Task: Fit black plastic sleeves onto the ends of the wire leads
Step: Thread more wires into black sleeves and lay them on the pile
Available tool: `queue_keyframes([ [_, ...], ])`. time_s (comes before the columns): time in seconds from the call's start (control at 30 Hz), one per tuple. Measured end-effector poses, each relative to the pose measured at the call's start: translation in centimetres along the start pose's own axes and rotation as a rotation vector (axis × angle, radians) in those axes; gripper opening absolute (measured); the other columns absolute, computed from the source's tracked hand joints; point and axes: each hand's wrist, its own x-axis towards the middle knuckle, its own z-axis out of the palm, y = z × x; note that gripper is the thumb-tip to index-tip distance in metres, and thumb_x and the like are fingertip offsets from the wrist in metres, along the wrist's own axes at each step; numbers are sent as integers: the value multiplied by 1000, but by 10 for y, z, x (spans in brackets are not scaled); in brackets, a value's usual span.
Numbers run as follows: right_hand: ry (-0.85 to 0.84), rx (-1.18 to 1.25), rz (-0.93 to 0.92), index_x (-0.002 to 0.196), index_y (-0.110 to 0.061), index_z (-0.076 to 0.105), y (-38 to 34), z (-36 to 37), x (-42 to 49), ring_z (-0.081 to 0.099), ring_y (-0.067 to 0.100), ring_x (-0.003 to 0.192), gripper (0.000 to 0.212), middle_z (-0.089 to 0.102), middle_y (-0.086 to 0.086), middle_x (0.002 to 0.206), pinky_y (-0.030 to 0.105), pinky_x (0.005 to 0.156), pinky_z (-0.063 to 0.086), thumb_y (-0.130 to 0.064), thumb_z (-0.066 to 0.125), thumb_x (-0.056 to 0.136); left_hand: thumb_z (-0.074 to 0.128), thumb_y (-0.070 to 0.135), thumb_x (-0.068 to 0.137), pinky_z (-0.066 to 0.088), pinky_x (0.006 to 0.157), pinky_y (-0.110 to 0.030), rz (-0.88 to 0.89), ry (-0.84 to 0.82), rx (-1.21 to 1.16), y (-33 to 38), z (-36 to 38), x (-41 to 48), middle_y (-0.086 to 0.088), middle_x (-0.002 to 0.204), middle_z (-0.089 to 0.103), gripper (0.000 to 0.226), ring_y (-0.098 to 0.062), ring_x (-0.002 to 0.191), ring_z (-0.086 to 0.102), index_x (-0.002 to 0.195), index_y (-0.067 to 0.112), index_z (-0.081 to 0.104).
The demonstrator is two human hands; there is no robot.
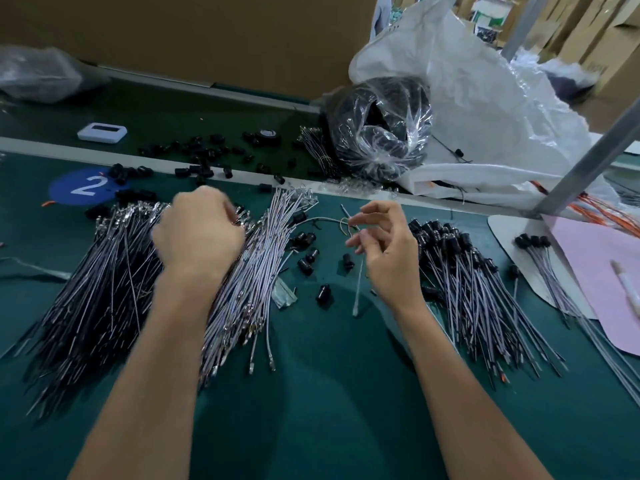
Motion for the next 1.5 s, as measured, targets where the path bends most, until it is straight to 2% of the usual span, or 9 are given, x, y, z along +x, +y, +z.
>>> queue_keyframes([
  [0.23,53,91,36,128,-19,32,-2,-3,0,74,18,75,51,47,-38,128,27,72,60,8,56,92,75,15,84,44,68,-34,-80,-160,46,-24,0,2,-7,90,66,9,-26,78,53,86,23,72],
  [0.37,57,152,143,133,-20,34,1,-5,1,74,20,82,58,20,4,158,26,78,58,3,64,90,71,10,86,45,62,-33,-75,-145,19,-25,-1,5,-6,82,67,11,-28,78,60,82,20,75],
  [0.47,72,230,256,111,-7,61,2,-5,3,73,12,88,30,45,13,144,22,75,57,-1,72,83,69,12,88,49,65,-35,-64,-123,39,-24,-3,2,-10,84,68,8,-32,82,63,86,16,75],
  [0.57,110,314,318,85,1,72,3,-5,4,72,10,91,3,71,19,107,23,71,58,1,72,83,64,12,91,48,66,-36,-40,-80,48,-20,-6,-1,-11,87,68,10,-33,82,62,92,14,74],
  [0.7,128,402,308,81,-13,77,-2,-11,4,66,14,64,6,73,5,74,22,62,53,-10,72,84,69,8,88,54,74,-31,274,89,-241,3,-12,-12,-7,90,72,10,-20,73,65,98,12,71],
  [0.83,51,551,387,78,-13,79,-7,-14,5,59,9,63,10,70,5,73,19,60,47,-19,74,73,67,-12,79,55,74,-25,753,-65,-511,40,2,-41,-2,85,72,23,-14,74,67,87,8,74],
  [0.93,-52,575,464,77,-13,80,-10,-12,3,62,12,66,13,71,6,73,20,63,52,-21,74,69,63,-14,74,52,74,-30,908,-137,-521,50,27,-55,-2,83,72,24,-20,74,67,81,7,73],
  [1.23,-157,586,539,72,-9,77,-13,-10,4,66,12,67,17,72,5,74,19,59,52,-5,67,84,59,-12,72,56,68,-37,993,-164,-493,50,54,-60,-2,87,74,30,-24,77,69,84,10,75],
  [1.5,-115,616,498,80,-13,79,-9,-9,3,62,10,63,12,71,5,75,18,54,49,-15,69,85,57,-3,74,56,65,-37,973,-215,-543,50,53,-65,-4,80,74,23,-24,72,69,81,8,75],
])
